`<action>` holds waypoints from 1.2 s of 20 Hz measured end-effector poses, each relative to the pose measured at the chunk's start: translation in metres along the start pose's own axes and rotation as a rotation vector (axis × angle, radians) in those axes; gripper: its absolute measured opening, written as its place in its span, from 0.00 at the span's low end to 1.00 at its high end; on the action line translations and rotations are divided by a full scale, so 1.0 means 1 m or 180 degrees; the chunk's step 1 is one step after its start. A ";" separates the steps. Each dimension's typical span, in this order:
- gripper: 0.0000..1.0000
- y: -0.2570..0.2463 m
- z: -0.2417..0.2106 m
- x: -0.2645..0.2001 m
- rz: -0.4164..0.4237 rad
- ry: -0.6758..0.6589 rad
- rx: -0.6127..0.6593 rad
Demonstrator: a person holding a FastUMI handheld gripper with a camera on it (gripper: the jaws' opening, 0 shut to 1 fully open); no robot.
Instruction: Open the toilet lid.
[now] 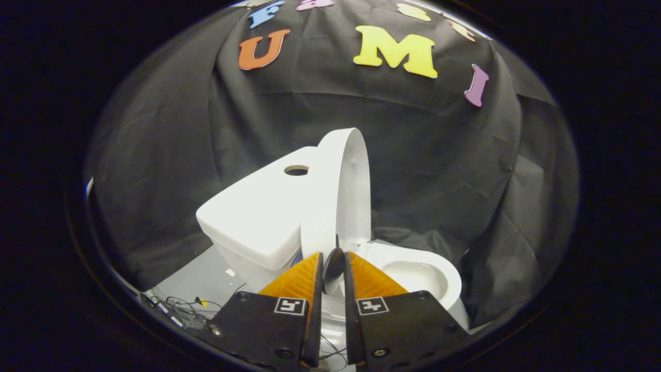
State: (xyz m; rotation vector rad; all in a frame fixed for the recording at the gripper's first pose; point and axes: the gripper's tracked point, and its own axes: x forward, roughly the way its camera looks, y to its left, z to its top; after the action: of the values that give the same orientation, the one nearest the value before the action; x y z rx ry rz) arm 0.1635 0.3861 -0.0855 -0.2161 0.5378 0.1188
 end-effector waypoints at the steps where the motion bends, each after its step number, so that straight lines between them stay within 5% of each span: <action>1: 0.23 0.002 0.000 0.000 0.0041 0.0023 0.0010; 3: 0.33 0.009 0.000 -0.003 0.0179 0.0065 0.0043; 5: 0.60 0.011 -0.001 -0.008 0.0236 0.0091 0.0034; 7: 0.64 0.007 -0.001 -0.016 0.0255 0.0071 0.0017; 14: 0.69 -0.029 0.003 -0.057 0.0301 -0.0133 0.0122; 24: 0.69 -0.157 0.004 -0.131 -0.0038 -0.0636 0.0639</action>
State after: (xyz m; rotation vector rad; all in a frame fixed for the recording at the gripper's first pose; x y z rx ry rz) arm 0.0804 0.2272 0.0124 -0.0110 0.3464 0.0731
